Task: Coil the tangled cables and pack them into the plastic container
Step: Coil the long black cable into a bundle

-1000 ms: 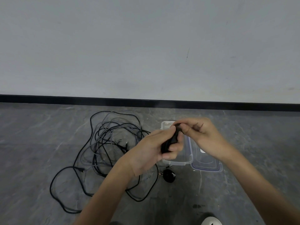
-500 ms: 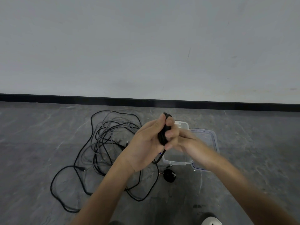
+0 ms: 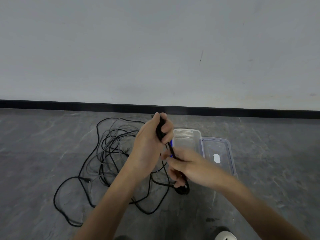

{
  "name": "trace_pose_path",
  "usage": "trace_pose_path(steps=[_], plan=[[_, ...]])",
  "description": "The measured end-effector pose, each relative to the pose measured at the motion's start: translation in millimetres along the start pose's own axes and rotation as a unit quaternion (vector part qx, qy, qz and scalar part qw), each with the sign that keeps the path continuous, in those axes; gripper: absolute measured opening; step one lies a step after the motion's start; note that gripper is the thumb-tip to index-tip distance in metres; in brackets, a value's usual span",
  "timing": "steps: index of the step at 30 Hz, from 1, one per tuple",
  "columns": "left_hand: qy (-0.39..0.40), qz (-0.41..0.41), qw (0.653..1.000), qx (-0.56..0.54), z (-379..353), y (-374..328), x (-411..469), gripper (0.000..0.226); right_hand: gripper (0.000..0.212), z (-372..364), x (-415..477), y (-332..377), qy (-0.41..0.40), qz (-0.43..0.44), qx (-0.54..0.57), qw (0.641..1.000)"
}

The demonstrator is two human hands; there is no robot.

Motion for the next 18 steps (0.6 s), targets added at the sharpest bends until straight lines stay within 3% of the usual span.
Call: trace_pose_path(steps=[6,14,18], plan=[[-0.034,-0.017,0.999,-0.028,10.0,-13.1,3.6,0.016,0.012,-6.1,-8.9,7.0,0.034,0.022,-0.028,0.999],[-0.086,-0.086,0.990,0.070,32.3,-23.4,13.4,0.029,0.021,8.6,-9.9,15.4,-0.022,0.034,0.031,0.999],[-0.083,-0.099,0.988,0.084,37.0,-22.7,16.8,0.031,0.025,5.5,-14.8,20.5,-0.009,0.056,-0.015,0.998]])
Point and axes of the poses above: each hand's wrist, its own x-axis towards the middle knuckle, its own z-axis out of the back of the hand, y = z × x, the point moved 10 cm from there along x, towards the middle knuckle, and after that the axes turned 14 degrees about -y, right-handed, at the moved point
